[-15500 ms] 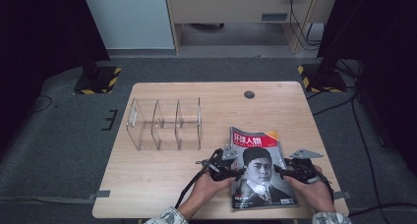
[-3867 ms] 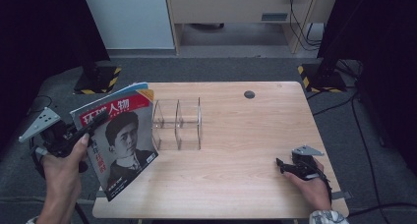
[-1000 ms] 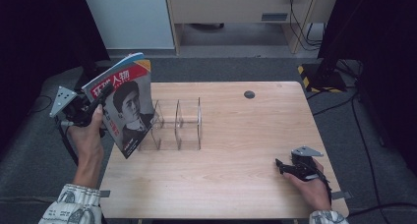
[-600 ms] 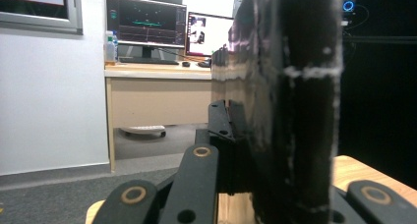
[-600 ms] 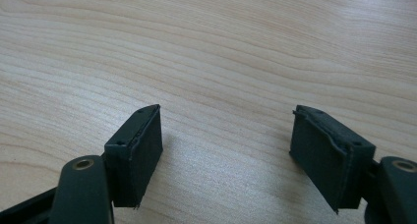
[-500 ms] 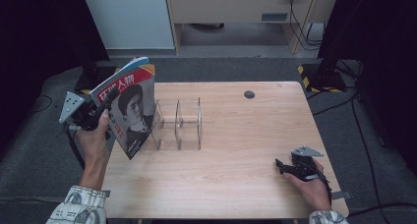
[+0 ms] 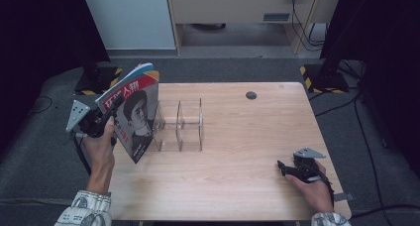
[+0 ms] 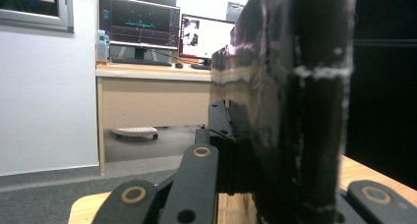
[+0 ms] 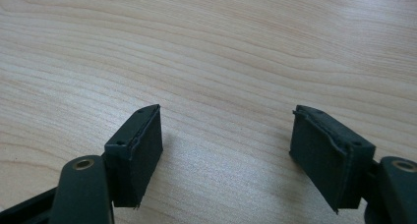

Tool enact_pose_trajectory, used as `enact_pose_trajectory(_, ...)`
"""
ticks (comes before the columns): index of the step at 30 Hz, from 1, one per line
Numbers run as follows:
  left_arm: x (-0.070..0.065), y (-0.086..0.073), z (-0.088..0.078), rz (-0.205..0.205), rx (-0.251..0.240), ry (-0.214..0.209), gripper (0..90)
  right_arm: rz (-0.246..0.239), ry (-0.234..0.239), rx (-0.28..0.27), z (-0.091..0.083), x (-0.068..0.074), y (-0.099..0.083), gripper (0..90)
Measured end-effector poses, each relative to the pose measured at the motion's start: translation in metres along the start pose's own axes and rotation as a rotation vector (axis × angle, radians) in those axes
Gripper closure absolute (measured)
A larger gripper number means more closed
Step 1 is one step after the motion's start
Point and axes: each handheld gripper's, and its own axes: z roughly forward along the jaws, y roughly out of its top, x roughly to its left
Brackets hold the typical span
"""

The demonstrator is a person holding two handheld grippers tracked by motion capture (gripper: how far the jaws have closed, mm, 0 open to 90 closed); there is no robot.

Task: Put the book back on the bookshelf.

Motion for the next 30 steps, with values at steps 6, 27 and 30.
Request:
enact_pose_trajectory(6, 0.0, -0.005, -0.001, -0.013, -0.014, 0.0, 86.6, 0.001, 0.0, 0.001, 0.0, 0.0, 0.0, 28.1)
enact_pose_trajectory(27, -0.004, -0.019, -0.006, -0.034, -0.009, -0.014, 84.6, 0.001, 0.003, 0.001, 0.0, 0.0, 0.0, 28.1)
enact_pose_trajectory(30, -0.008, -0.02, -0.007, -0.023, 0.005, 0.0, 83.4, 0.001, 0.003, 0.001, 0.0, 0.0, 0.0, 28.1)
